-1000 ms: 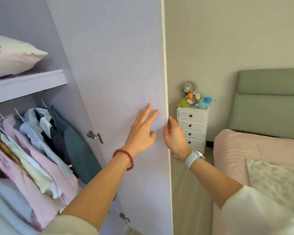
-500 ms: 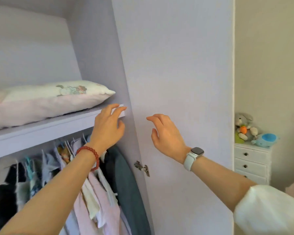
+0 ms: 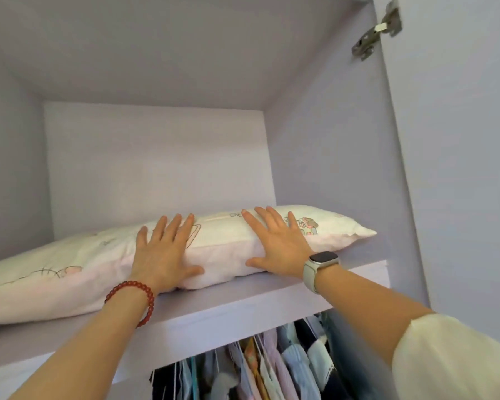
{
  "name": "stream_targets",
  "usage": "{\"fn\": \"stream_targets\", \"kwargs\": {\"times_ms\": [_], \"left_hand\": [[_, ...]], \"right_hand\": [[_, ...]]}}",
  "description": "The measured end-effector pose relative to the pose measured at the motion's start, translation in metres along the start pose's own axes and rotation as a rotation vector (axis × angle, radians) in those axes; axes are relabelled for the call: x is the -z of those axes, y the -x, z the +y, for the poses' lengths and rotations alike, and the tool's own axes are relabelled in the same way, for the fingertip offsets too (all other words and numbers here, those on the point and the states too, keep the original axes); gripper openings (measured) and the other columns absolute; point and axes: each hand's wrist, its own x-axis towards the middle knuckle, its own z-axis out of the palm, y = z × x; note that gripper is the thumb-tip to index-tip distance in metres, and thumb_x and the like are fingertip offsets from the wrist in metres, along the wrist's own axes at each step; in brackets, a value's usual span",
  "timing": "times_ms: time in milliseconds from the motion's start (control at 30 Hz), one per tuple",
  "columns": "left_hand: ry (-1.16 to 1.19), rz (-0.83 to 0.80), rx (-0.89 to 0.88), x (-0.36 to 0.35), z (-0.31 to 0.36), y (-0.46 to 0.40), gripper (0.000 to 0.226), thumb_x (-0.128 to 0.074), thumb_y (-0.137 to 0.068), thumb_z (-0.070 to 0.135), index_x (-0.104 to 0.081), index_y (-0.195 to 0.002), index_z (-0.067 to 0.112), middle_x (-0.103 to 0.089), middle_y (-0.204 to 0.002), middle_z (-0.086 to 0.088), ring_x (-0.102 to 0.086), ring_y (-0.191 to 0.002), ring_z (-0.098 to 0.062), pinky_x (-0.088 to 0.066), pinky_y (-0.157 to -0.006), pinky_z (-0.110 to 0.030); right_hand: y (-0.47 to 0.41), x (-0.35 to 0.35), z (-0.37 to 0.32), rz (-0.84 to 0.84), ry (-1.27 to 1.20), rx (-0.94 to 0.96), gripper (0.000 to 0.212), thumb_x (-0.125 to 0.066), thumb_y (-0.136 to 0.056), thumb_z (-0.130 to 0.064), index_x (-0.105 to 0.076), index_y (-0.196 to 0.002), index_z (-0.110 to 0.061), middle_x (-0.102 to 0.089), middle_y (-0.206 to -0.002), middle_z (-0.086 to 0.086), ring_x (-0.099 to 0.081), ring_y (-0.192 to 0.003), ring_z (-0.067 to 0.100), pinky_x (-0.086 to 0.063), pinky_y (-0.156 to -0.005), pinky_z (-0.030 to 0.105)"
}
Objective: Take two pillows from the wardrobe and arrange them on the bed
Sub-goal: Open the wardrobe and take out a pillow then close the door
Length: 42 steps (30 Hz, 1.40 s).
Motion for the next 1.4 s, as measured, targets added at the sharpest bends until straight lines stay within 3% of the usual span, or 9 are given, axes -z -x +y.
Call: {"fn": "stream_targets", "kwargs": {"times_ms": [67,133,267,400,733,833,1067,1233,1400], "left_hand": [[0.043,0.114,-0.042,-0.003,-0.005,-0.005,0.062,-0.053,-0.082,0.052,-0.032,-0.136,0.029,-0.044,-0.141,0.002,-0.038,-0.128,-0.02,-0.025,-0.102,-0.042],[0.101,0.191,-0.073,-0.001,-0.002,-0.003,0.036,-0.054,-0.087,0.036,-0.051,-0.122,0.029,-0.061,-0.123,0.002,-0.054,-0.111,-0.024,-0.033,-0.091,-0.037],[0.184,0.276,-0.033,0.007,0.009,0.02,0.028,-0.058,-0.082,0.011,-0.065,-0.107,0.024,-0.071,-0.103,-0.001,-0.06,-0.093,-0.03,-0.038,-0.082,-0.037],[0.25,0.411,0.002,0.034,0.025,0.049,0.036,-0.066,-0.07,-0.003,-0.069,-0.099,0.018,-0.074,-0.091,-0.002,-0.062,-0.085,-0.03,-0.042,-0.078,-0.04],[0.156,0.675,-0.016,0.15,0.119,0.146,0.044,-0.057,-0.064,-0.011,-0.065,-0.101,0.012,-0.07,-0.085,-0.003,-0.061,-0.083,-0.029,-0.029,-0.077,-0.034],[0.096,0.726,-0.068,0.187,0.151,0.172,0.039,-0.06,-0.066,-0.01,-0.066,-0.098,0.011,-0.071,-0.084,-0.003,-0.063,-0.08,-0.028,-0.03,-0.076,-0.035],[0.003,0.917,-0.142,0.254,0.186,0.197,0.027,-0.048,-0.079,-0.002,-0.067,-0.09,0.013,-0.071,-0.078,-0.003,-0.063,-0.068,-0.026,-0.033,-0.073,-0.035],[0.086,0.795,-0.169,0.271,0.19,0.196,0.021,-0.052,-0.075,-0.004,-0.065,-0.084,0.01,-0.065,-0.067,-0.005,-0.059,-0.061,-0.026,-0.031,-0.065,-0.033],[0.337,0.467,-0.1,0.231,0.199,0.225,0.021,-0.05,-0.062,-0.001,-0.063,-0.075,0.01,-0.062,-0.054,-0.007,-0.056,-0.048,-0.027,-0.03,-0.053,-0.03]], "right_hand": [[-0.017,-0.011,-0.007,0.005,0.084,-0.008,0.089,-0.062,-0.076,-0.047,-0.005,-0.141,-0.029,-0.028,-0.145,0.005,-0.021,-0.135,0.025,-0.01,-0.109,0.06],[-0.023,-0.018,-0.008,0.082,0.14,-0.031,0.07,-0.06,-0.081,-0.041,-0.021,-0.137,-0.024,-0.044,-0.132,0.002,-0.036,-0.122,0.025,-0.021,-0.103,0.054],[-0.01,-0.016,-0.012,0.213,0.158,0.035,0.034,-0.054,-0.083,-0.013,-0.049,-0.116,-0.017,-0.059,-0.107,0.001,-0.049,-0.101,0.025,-0.03,-0.085,0.039],[0.022,0.013,-0.019,0.411,0.215,0.093,0.04,-0.068,-0.059,0.002,-0.063,-0.096,-0.013,-0.067,-0.08,0.001,-0.059,-0.071,0.026,-0.045,-0.067,0.038],[0.159,0.125,-0.006,0.605,0.168,0.121,0.043,-0.058,-0.066,0.001,-0.056,-0.107,-0.011,-0.067,-0.09,0.006,-0.059,-0.077,0.028,-0.027,-0.073,0.036],[0.202,0.156,0.002,0.636,0.16,0.111,0.041,-0.041,-0.07,-0.004,-0.057,-0.107,-0.011,-0.068,-0.091,0.005,-0.061,-0.077,0.027,-0.027,-0.073,0.034],[0.237,0.227,0.016,0.81,0.145,0.205,0.031,-0.041,-0.07,0.004,-0.064,-0.089,-0.005,-0.064,-0.066,0.008,-0.057,-0.058,0.027,-0.03,-0.059,0.032],[0.248,0.25,0.018,0.768,0.137,0.213,0.028,-0.038,-0.068,0.003,-0.062,-0.081,-0.004,-0.058,-0.056,0.01,-0.052,-0.046,0.028,-0.035,-0.05,0.032],[0.282,0.225,0.016,0.432,0.124,0.146,0.026,-0.061,-0.057,0.008,-0.058,-0.078,-0.007,-0.058,-0.049,0.006,-0.052,-0.038,0.027,-0.03,-0.036,0.022]]}}
